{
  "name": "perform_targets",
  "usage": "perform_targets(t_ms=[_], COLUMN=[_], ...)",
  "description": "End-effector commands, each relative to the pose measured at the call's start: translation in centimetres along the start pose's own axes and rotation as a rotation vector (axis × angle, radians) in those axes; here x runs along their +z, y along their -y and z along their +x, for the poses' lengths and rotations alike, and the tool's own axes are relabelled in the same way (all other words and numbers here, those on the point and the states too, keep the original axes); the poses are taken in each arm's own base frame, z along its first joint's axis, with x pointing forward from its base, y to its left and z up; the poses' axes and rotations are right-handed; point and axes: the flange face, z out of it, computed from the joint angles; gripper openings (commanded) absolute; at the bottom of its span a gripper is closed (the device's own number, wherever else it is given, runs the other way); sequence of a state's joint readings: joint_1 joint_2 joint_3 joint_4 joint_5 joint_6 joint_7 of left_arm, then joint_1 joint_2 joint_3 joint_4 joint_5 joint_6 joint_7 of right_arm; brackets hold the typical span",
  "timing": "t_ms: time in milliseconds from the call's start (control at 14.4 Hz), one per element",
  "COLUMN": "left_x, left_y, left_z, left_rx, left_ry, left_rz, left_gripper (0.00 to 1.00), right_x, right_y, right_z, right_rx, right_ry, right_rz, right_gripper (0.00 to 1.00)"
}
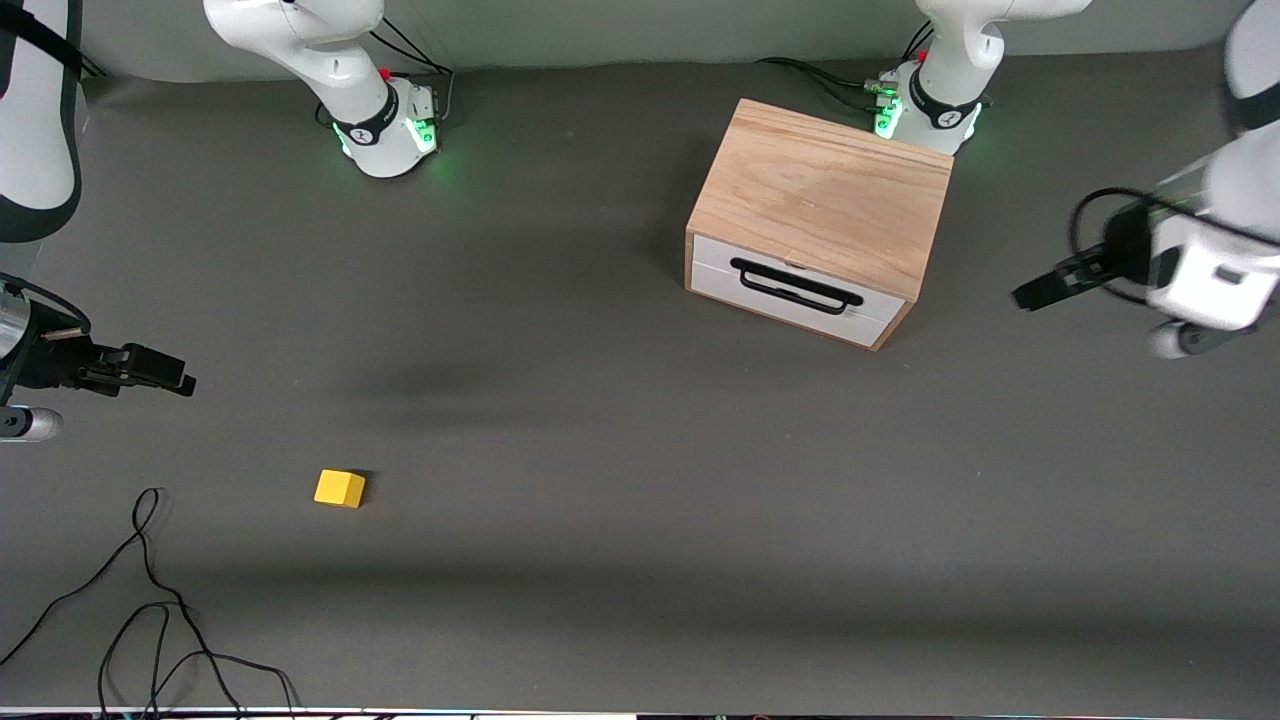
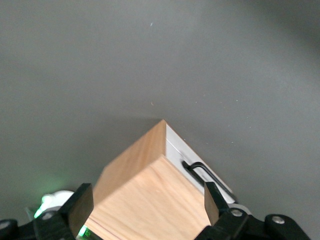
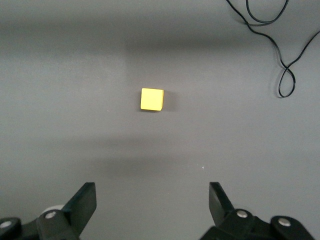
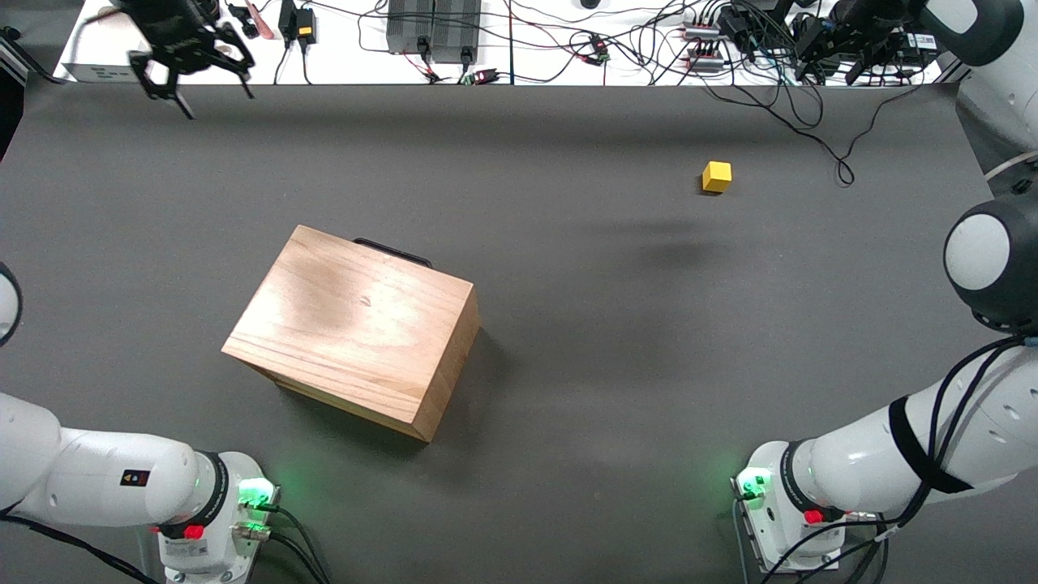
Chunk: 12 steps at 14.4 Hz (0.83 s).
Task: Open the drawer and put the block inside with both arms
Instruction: 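Reach the left gripper down to the drawer's black handle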
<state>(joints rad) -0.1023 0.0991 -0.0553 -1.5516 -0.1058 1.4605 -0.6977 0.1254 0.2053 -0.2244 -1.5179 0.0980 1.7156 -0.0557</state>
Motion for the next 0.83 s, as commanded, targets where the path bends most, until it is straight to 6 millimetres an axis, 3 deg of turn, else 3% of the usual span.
perform_targets(t_ms=[0, 209, 417, 765], left_x=[3.2, 8.6, 14.1, 20.7], left_y=[-5.3, -10.6, -14.2, -16.7], left_z=[-2.6, -3.9, -4.6, -5.3], left_rx=[-0.201, -0.435, -0.481, -0.583], left_ry=[0.024, 0.022, 0.033, 0.041], left_rz=[0.050, 0.111, 0.167, 0.253], left_gripper=[0.99, 0.99, 0.99, 0.99], right_x=[-0.6, -1.3, -0.4, 2.7], right_y=[-0.3, -0.5, -0.2, -0.1], right_z=[0.1, -0.3, 0.2, 2.2], right_rx=[-0.021, -0.020, -0.024, -0.022], right_ry=[-0.019, -0.020, -0.023, -0.040], right_rz=[-0.020, -0.019, -0.022, -0.028], right_gripper=[1.00, 1.00, 1.00, 1.00])
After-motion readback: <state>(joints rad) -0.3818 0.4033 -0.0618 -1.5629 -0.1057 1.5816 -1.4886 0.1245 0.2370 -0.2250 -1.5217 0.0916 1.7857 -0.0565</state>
